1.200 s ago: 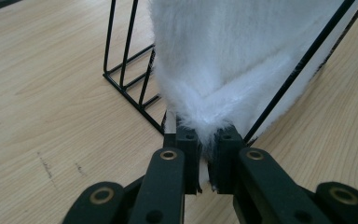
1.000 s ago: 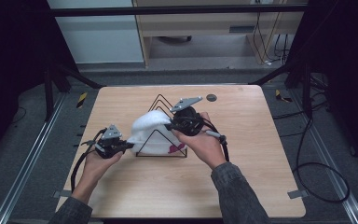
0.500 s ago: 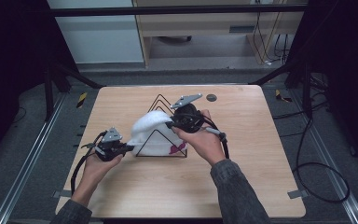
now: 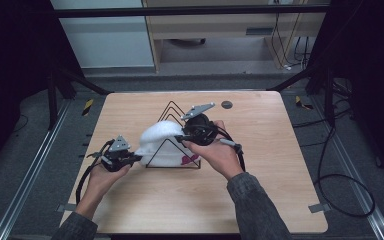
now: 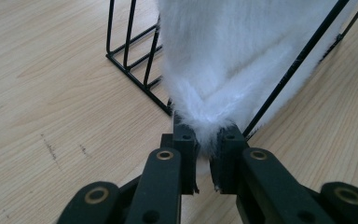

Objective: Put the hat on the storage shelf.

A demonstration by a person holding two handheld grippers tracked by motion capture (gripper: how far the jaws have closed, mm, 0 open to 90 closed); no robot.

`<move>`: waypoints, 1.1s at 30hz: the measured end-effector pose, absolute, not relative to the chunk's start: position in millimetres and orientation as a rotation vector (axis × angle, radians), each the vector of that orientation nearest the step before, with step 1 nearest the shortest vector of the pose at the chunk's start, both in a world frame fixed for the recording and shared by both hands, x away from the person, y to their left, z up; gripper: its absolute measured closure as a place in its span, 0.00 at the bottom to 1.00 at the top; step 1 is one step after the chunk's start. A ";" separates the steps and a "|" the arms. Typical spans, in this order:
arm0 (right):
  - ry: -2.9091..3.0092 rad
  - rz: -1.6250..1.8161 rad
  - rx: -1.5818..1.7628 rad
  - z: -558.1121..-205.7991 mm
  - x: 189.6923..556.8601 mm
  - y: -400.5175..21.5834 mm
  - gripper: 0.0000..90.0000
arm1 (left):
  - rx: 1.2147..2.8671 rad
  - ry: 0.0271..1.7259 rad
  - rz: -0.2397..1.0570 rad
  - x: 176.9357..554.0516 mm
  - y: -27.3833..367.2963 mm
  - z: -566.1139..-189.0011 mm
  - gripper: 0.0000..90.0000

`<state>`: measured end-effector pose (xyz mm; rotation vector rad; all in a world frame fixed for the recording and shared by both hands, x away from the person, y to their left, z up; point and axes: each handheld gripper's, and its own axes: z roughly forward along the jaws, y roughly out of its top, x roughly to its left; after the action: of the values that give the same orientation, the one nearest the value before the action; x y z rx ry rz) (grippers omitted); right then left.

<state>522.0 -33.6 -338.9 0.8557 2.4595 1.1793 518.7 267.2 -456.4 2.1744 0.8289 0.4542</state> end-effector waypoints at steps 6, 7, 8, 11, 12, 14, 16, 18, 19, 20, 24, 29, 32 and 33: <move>2.449 1.173 0.874 -340.7 518.7 -38.7 0.53 | 2.168 0.833 0.474 516.4 266.7 -455.1 0.86; 2.442 1.168 0.875 -340.6 519.8 -40.5 0.49 | 2.165 0.841 0.484 515.7 267.5 -453.7 0.82; 2.440 1.166 0.874 -340.3 520.8 -41.6 0.46 | 2.162 0.842 0.489 514.9 268.1 -452.9 0.80; 2.431 1.173 0.892 -340.6 521.8 -42.2 0.39 | 2.153 0.868 0.526 511.3 268.9 -448.7 0.65; 2.431 1.173 0.892 -340.6 521.8 -42.2 0.39 | 2.153 0.868 0.526 511.3 268.9 -448.7 0.56; 2.440 1.156 0.896 -341.0 521.6 -41.1 0.34 | 2.141 0.918 0.524 510.8 271.6 -444.8 0.46; 2.430 1.147 0.902 -341.9 520.1 -41.4 0.32 | 2.123 0.912 0.526 509.0 273.9 -441.0 0.36; 2.411 1.162 0.910 -340.9 517.8 -42.9 0.27 | 2.106 0.902 0.525 507.2 275.3 -437.2 0.25; 2.411 1.162 0.910 -340.9 517.8 -42.9 0.27 | 2.106 0.902 0.525 507.2 275.3 -437.2 0.21; 2.398 1.169 0.907 -339.4 516.5 -43.6 0.26 | 2.103 0.897 0.518 506.8 275.2 -436.6 0.21; 2.361 1.190 0.887 -332.9 509.3 -46.7 0.15 | 2.115 0.893 0.487 505.0 272.8 -437.8 0.08; 2.348 1.149 0.905 -333.8 505.2 -53.3 0.13 | 2.111 0.898 0.474 503.7 273.9 -441.3 0.03; 2.328 1.156 0.915 -334.1 501.9 -62.5 0.13 | 2.116 0.893 0.471 502.7 276.0 -441.6 0.04; 2.314 1.158 0.919 -333.7 499.8 -69.7 0.17 | 2.120 0.903 0.487 502.2 276.7 -440.9 0.04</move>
<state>499.8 -69.7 -333.7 0.9187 2.3141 1.1581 502.2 276.7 -440.9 2.1199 0.9032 0.4870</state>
